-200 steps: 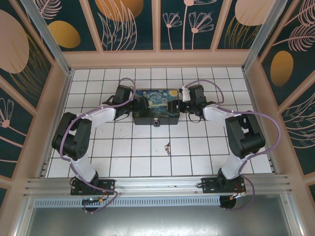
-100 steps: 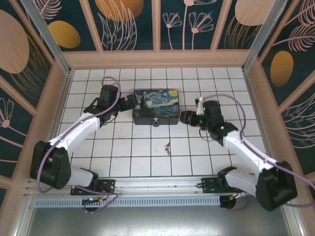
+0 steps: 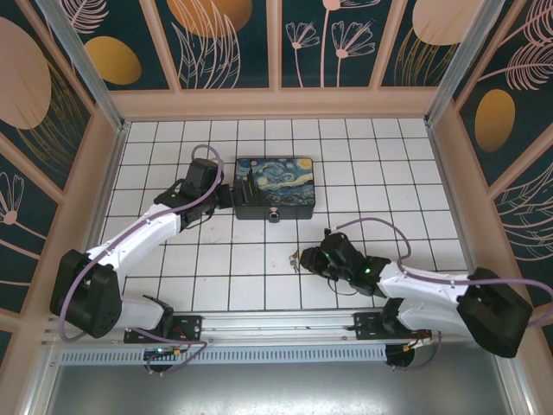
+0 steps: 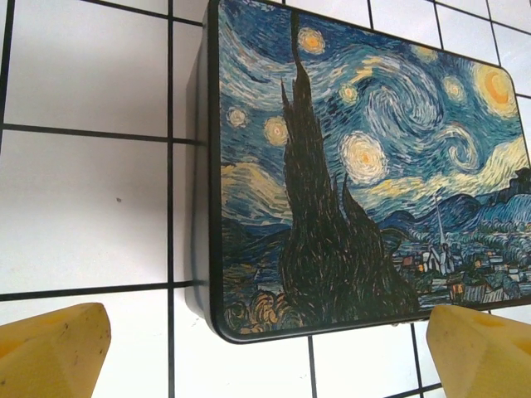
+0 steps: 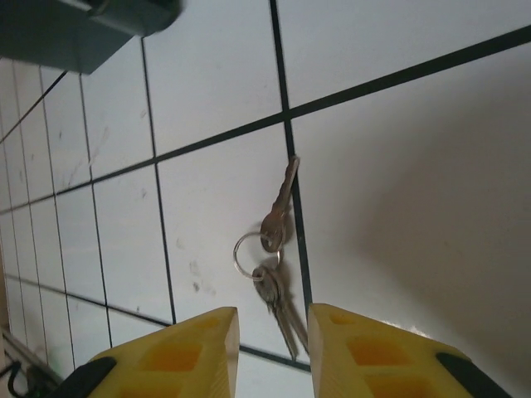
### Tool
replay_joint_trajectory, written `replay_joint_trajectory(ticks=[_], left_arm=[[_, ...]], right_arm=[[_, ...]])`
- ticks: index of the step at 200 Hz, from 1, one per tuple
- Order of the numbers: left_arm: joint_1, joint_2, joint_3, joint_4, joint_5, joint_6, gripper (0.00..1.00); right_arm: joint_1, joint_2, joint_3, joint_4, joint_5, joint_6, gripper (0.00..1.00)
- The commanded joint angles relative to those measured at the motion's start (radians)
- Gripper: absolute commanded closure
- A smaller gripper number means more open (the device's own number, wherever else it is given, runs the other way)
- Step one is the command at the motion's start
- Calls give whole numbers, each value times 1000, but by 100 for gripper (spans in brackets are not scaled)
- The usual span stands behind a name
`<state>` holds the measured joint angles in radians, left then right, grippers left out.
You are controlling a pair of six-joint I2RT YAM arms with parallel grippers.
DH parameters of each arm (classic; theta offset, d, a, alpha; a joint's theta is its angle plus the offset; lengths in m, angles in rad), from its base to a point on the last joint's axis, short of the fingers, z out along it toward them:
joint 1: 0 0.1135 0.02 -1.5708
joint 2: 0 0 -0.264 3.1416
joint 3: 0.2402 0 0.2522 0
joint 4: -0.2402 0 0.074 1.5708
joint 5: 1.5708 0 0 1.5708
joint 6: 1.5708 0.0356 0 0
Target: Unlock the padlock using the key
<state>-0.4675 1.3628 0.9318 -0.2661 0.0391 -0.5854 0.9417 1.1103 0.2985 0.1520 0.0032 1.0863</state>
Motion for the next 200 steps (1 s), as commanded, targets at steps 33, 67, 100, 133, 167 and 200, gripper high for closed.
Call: replay_joint_trajectory(ticks=[33, 67, 100, 133, 167, 200], left_arm=[[3, -20, 32, -15, -15, 4, 2], [3, -21, 28, -15, -21, 12, 2], [4, -36, 33, -16, -21, 14, 2], [3, -44, 34, -18, -18, 15, 2], [3, -52, 35, -21, -18, 14, 2], [3, -56, 35, -27, -19, 18, 2]], right_arm=[[25, 129, -16, 276, 71, 121, 73], [36, 172, 15, 238, 64, 119, 75], [44, 162, 19, 183, 84, 129, 75], [46, 164, 10, 171, 89, 135, 75], [45, 202, 22, 168, 95, 141, 75], [42, 241, 23, 216, 92, 136, 75]])
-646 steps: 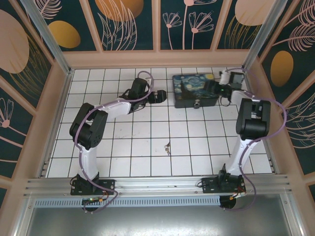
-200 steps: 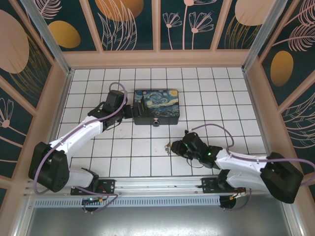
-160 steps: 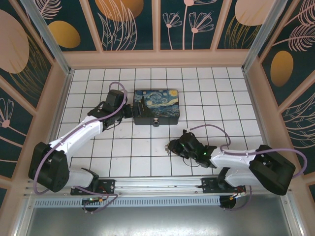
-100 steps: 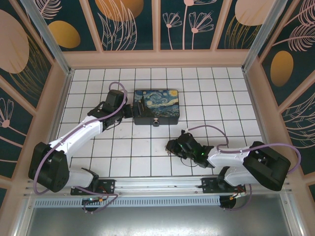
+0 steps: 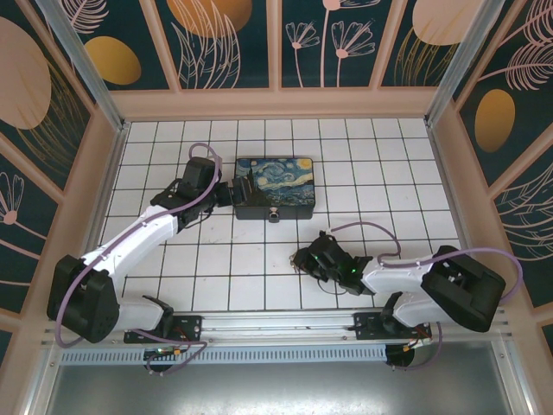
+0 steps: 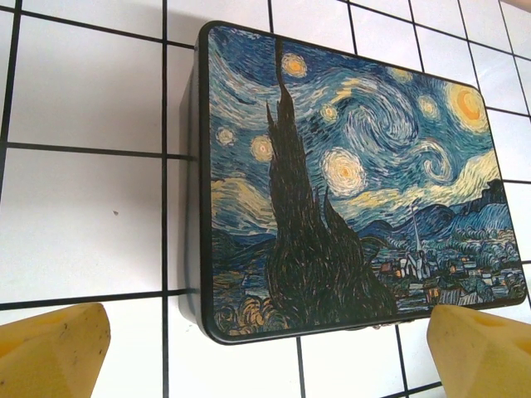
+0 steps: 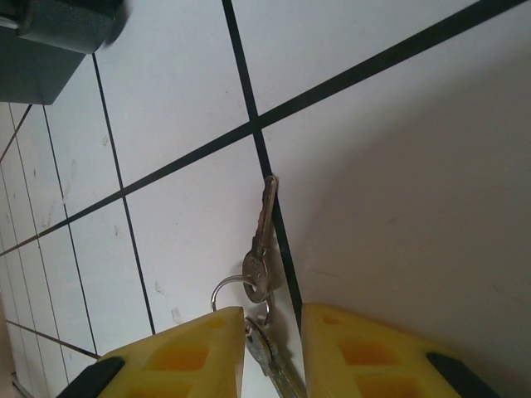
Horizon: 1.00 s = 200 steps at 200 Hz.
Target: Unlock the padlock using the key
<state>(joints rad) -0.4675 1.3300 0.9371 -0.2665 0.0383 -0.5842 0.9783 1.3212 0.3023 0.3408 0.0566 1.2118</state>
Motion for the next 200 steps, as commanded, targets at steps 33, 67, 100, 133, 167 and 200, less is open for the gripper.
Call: replay_joint_trajectory(ticks=[33, 67, 100, 133, 167, 200], left_arm=[[2, -31, 28, -25, -14, 17, 2], [3, -29, 22, -20, -11, 17, 2], [3, -33, 17, -20, -6, 15, 2], [3, -36, 2, -13, 13, 17, 3], [3, -46, -15, -20, 21, 15, 3], [3, -64, -18, -22, 17, 19, 3]], right_arm=[[2, 59, 6, 96, 35, 21, 75], [-3, 91, 1, 141, 34, 32, 76], [-9, 99, -8, 158, 35, 35, 79], [-11, 99, -24, 167, 31, 37, 85], [-13, 101, -39, 169, 34, 40, 86], [-18, 119, -43, 185, 27, 20, 90]])
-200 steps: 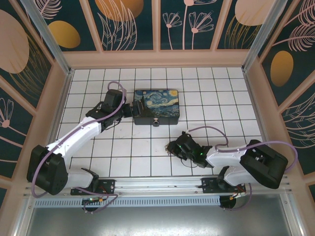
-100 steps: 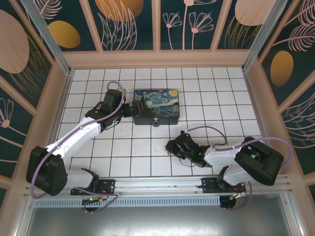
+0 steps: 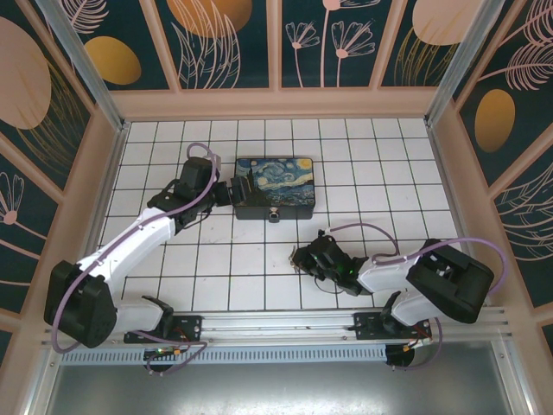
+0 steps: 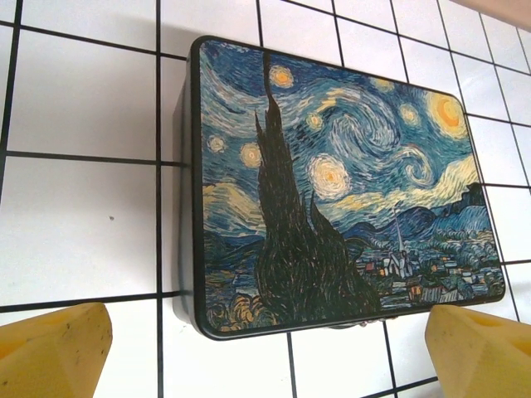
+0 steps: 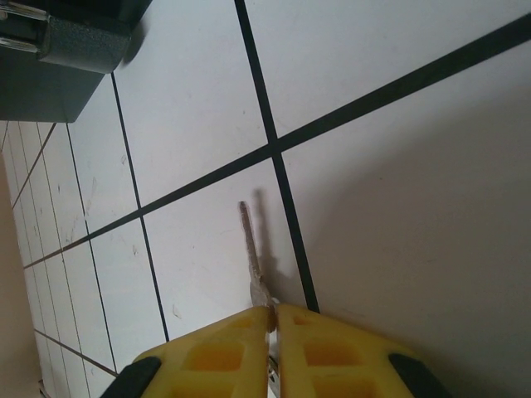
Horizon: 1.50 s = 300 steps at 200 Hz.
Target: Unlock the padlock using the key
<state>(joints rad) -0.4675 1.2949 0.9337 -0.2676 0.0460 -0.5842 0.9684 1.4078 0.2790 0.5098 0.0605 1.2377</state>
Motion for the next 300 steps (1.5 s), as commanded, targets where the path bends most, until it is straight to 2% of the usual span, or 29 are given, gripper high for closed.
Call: replay_joint_trajectory(ticks=[1, 47, 70, 99, 121, 140, 160, 174, 195, 217, 240, 272, 300], left_arm=[[3, -29, -13, -22, 9, 19, 3], [-36, -11, -20, -47, -7, 50, 6], [-78, -9, -34, -64, 55, 69, 7], [-99, -35, -37, -130, 134, 129, 6], [-104, -25, -95, -80, 222, 109, 6], [-106, -4, -133, -19, 257, 56, 8], [-106, -11, -153, 33, 270, 25, 7], [-106, -14, -147, 40, 262, 16, 7], [-105, -16, -149, 63, 295, 5, 7], [-135, -22, -215, 170, 409, -43, 11], [-179, -27, -330, 361, 520, -179, 17], [-185, -28, -423, 494, 552, -269, 13], [-191, 19, -507, 687, 591, -399, 8]], right_arm=[[-8, 33, -20, 17, 23, -7, 90], [-19, 34, -28, 54, 5, -40, 91], [-23, 6, -28, 50, 7, -71, 92], [-53, -34, -35, 49, -41, -183, 93], [-93, -52, -40, 48, -98, -246, 94], [-129, -53, -34, 32, -140, -278, 95], [-151, -67, -20, -8, -166, -294, 88], [-155, -76, -22, -5, -178, -297, 79], [-155, -55, 4, -24, -204, -306, 73], [-155, -11, 13, 10, -237, -303, 71], [-157, 35, 33, 18, -262, -296, 69], [-158, 68, 42, 22, -288, -282, 68], [-157, 86, 55, -8, -310, -280, 68]])
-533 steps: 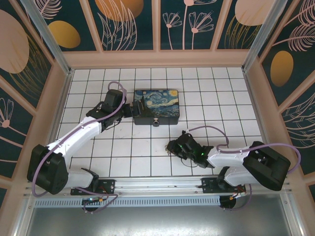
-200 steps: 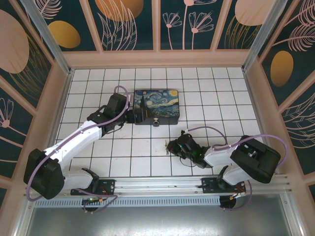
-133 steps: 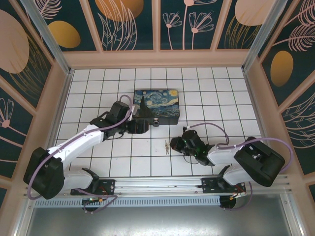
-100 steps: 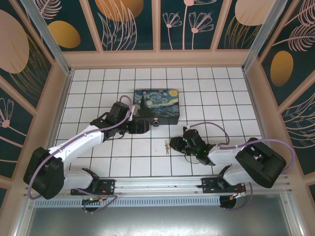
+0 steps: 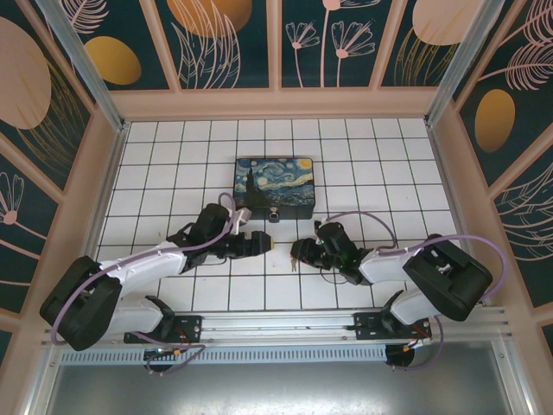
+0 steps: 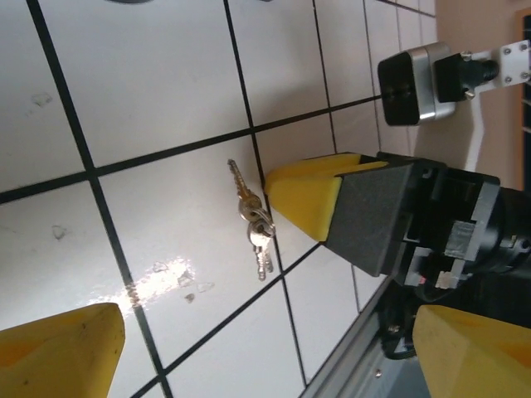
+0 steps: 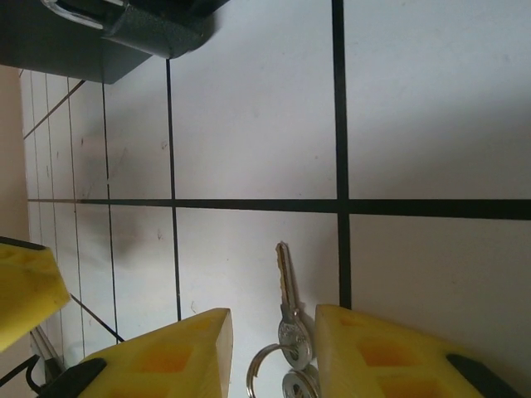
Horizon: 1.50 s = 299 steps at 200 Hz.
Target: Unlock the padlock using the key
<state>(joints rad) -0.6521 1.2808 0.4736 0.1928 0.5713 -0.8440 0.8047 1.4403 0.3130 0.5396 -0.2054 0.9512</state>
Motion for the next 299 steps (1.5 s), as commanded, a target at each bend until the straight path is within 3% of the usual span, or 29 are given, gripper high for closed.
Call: replay_joint_trajectory(ticks=[1, 67, 87, 198, 223, 261, 299], left_arm=[[-7, 36, -48, 230, 66, -141, 8], [-29, 194, -95, 479, 46, -329, 4], [-31, 211, -90, 479, 22, -337, 3], [-111, 382, -19, 586, 6, -426, 3], [-142, 401, 16, 538, -14, -419, 4], [-215, 385, 99, 275, -105, -386, 3], [-236, 427, 108, 317, -99, -438, 3]], right_arm=[[7, 55, 21, -40, -45, 6, 68], [19, 25, 79, -276, 20, -67, 67], [25, 15, 92, -340, 29, -87, 65], [34, 46, 65, -270, -18, -60, 67], [48, 66, 72, -265, -20, -50, 67], [50, 45, 61, -280, -8, -38, 67], [46, 26, 64, -339, -2, -58, 65]])
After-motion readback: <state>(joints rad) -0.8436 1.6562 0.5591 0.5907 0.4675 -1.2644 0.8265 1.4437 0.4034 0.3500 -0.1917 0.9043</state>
